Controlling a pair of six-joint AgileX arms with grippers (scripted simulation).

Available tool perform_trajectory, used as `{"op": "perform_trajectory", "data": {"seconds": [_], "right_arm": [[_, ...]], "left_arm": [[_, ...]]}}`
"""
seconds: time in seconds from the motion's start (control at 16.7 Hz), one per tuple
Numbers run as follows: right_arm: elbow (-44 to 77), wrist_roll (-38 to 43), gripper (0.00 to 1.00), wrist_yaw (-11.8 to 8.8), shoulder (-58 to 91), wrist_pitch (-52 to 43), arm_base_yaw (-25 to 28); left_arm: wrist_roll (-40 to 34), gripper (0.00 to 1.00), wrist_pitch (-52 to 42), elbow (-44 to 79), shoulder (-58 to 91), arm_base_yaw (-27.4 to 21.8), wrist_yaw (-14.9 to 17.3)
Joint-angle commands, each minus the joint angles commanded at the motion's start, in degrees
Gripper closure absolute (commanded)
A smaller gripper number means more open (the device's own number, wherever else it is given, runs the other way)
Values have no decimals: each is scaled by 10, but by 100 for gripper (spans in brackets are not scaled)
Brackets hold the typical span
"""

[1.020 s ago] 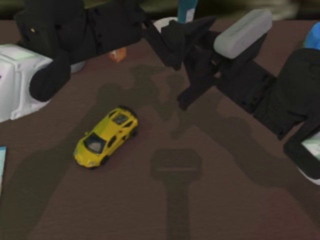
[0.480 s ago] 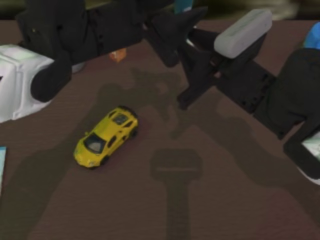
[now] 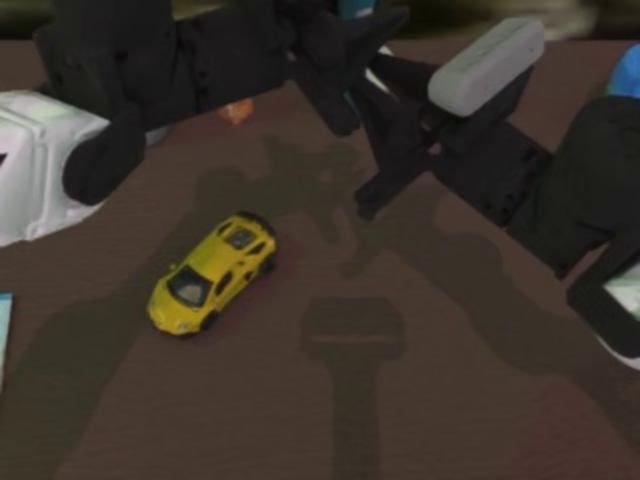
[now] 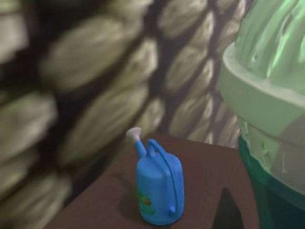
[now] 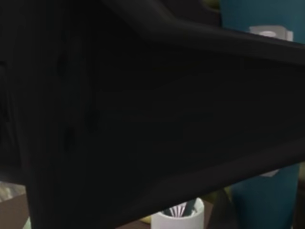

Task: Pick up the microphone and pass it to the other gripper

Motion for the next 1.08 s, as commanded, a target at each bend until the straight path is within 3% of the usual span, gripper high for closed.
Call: {"op": "perform_trajectory", "data": {"seconds": [0.3, 1.08], "right_arm": [[0, 0, 100, 0, 0, 0, 0], [0, 0, 2, 0, 0, 0, 0]], "left_arm": [[0, 100, 0, 0, 0, 0, 0], [0, 100, 0, 0, 0, 0, 0]]}}
